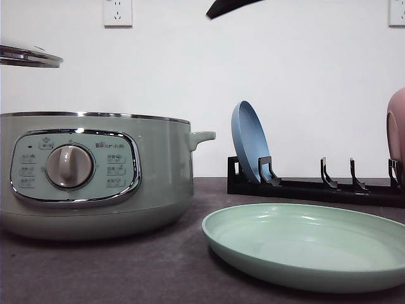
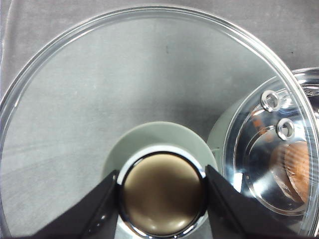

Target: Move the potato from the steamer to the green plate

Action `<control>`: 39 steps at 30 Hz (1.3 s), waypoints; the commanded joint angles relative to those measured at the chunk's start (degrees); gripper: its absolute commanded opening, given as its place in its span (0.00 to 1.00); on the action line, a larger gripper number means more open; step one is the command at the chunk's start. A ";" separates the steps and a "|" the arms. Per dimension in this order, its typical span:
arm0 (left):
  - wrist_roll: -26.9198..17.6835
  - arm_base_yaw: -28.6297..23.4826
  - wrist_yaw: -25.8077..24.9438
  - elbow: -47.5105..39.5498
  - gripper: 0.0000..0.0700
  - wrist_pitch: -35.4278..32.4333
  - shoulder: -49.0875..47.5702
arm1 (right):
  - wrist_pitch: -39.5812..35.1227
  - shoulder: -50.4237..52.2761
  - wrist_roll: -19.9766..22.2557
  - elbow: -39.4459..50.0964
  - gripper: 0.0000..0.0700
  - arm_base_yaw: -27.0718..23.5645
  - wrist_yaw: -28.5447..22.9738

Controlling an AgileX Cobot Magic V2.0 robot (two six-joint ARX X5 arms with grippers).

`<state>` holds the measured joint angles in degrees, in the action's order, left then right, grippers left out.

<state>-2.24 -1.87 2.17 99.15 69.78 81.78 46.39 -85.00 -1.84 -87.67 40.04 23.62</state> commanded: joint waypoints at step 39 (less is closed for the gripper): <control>-0.07 -0.42 0.00 1.62 0.00 -1.97 -0.17 | -3.85 -42.41 -3.55 -28.92 0.71 8.25 -18.87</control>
<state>-2.24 -2.20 2.07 99.15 69.69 81.78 43.00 -125.80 -4.77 -114.83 47.59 5.23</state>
